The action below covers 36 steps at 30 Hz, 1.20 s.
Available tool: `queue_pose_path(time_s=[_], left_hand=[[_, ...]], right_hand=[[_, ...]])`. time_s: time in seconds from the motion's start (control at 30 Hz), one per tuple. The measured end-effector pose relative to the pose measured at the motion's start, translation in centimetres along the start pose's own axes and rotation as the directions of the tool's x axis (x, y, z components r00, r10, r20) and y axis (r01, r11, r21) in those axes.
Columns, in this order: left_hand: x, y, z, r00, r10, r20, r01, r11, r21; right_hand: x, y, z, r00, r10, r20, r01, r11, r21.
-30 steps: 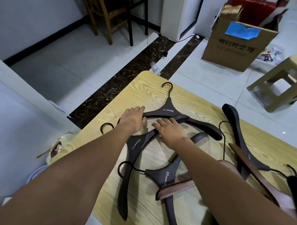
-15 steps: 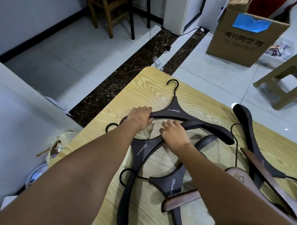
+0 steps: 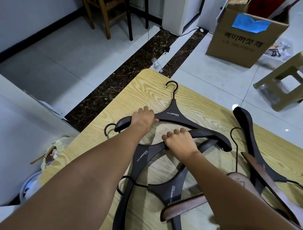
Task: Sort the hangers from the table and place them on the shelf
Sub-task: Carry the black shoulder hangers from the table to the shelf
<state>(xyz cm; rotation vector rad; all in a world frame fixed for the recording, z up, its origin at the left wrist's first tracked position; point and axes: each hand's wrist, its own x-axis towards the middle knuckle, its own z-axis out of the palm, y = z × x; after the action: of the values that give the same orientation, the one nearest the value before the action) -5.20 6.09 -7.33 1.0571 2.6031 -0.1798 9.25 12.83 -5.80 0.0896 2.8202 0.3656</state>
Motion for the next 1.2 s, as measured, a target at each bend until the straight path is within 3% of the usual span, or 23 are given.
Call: queue_pose_path(time_s=[0.2,0.4,0.6,0.9,1.07,1.2], left_hand=[[-0.9,-2.0,-2.8,0.997,0.003,-0.072,0.002,0.998,0.066],[-3.4,-4.3,-6.0,0.977,-0.124,-0.171,0.113,0.991,-0.072],[-7.6,-6.9,-9.1,0.926,-0.232,-0.298,0.181,0.965,-0.189],[-14.8,-8.5,-13.8,0.841,-0.328,-0.431,0.221,0.934,-0.279],[-18.0,-8.8,-15.5,0.808,-0.368,-0.46,0.259,0.923,-0.283],[-20.7,-9.2,-16.7,0.781,-0.395,-0.484,0.297,0.916,-0.269]], right_hand=[[-0.8,0.4,-1.2,0.996,-0.025,-0.089,0.024,1.0,-0.016],[-2.5,0.9,-4.5,0.996,-0.058,-0.071,0.056,0.998,-0.034],[-4.7,1.1,-7.2,0.996,0.019,-0.092,-0.025,0.998,-0.062],[-7.2,-0.2,-11.8,0.953,0.29,-0.083,-0.291,0.957,0.007],[-8.2,-1.3,-13.3,0.946,0.308,-0.101,-0.306,0.951,0.042],[-9.5,-1.8,-14.6,0.951,0.238,-0.2,-0.231,0.971,0.057]])
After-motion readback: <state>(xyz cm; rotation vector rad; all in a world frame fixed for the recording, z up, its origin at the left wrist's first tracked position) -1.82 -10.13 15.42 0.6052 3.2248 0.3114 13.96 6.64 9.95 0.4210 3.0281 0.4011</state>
